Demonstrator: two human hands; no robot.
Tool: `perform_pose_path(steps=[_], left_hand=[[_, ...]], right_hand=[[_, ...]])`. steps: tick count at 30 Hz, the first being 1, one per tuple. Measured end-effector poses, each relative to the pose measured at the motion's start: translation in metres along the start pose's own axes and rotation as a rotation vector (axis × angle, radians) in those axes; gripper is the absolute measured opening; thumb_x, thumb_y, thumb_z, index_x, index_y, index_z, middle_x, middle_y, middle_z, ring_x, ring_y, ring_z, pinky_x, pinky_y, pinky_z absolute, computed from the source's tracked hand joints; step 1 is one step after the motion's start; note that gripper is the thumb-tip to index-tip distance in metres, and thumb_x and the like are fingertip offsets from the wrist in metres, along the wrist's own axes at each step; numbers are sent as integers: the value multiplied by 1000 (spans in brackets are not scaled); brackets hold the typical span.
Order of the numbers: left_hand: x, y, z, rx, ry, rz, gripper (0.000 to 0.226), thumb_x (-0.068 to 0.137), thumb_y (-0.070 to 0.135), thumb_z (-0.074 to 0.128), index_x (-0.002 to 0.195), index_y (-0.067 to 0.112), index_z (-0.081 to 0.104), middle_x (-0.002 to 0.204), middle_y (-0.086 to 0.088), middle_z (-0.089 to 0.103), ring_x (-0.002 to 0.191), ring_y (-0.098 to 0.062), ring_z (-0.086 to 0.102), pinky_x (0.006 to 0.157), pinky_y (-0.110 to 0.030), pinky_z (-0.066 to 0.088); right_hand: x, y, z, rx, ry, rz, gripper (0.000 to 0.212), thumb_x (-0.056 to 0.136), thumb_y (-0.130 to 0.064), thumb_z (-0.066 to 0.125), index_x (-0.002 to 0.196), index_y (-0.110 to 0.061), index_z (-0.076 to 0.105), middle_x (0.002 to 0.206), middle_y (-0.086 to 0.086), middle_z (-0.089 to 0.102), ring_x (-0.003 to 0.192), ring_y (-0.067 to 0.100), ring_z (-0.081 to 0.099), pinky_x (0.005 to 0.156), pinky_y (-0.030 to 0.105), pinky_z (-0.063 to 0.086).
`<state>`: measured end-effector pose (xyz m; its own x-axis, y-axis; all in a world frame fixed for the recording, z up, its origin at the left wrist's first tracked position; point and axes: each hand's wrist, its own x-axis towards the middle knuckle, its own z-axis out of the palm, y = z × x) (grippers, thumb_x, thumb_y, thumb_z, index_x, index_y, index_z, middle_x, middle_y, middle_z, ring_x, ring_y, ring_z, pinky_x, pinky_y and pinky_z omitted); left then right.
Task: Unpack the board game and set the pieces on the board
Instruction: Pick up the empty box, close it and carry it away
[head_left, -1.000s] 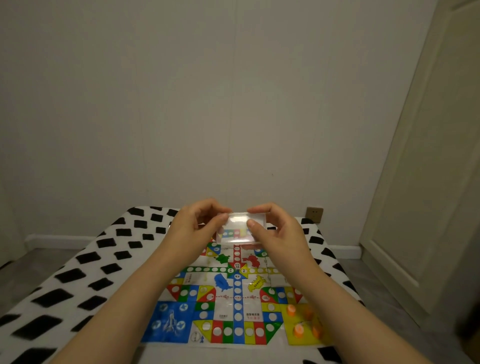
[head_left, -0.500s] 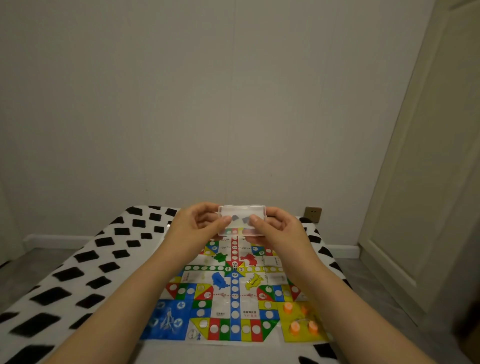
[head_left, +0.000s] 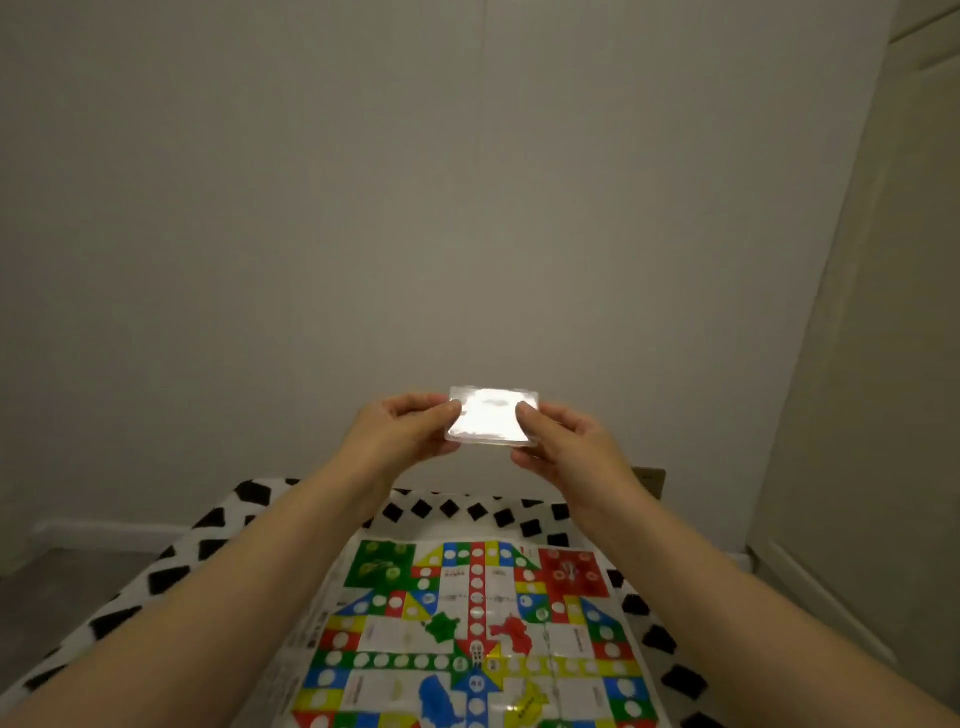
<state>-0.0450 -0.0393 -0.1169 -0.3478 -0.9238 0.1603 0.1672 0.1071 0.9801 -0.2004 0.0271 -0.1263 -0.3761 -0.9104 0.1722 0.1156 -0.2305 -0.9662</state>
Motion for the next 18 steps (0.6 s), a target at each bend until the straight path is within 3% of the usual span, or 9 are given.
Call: perform_pose_path(steps=[4, 12, 18], left_hand=[[50, -4, -3, 18, -14, -6, 26, 83, 12, 66, 107, 2, 63, 101, -13, 66, 83, -18, 67, 59, -14, 55], [149, -18, -7, 13, -7, -36, 23, 84, 8, 65, 104, -2, 63, 96, -16, 66, 78, -18, 65, 62, -17, 57], [190, -8, -6, -81, 22, -107, 22, 83, 4, 63, 103, -4, 62, 91, -16, 66, 74, -18, 64, 63, -19, 58]], right_hand=[[50, 11, -1, 9, -10, 16, 31, 86, -22, 65, 113, -8, 61, 108, 11, 67, 93, 20, 67, 67, 19, 57], [145, 27, -1, 35, -33, 91, 7, 86, -19, 64, 92, -15, 65, 84, -1, 67, 74, 11, 65, 55, 16, 52], [188, 10, 4, 28, -14, 161, 7, 86, -19, 64, 92, -15, 65, 80, -2, 66, 70, 10, 63, 54, 15, 51]])
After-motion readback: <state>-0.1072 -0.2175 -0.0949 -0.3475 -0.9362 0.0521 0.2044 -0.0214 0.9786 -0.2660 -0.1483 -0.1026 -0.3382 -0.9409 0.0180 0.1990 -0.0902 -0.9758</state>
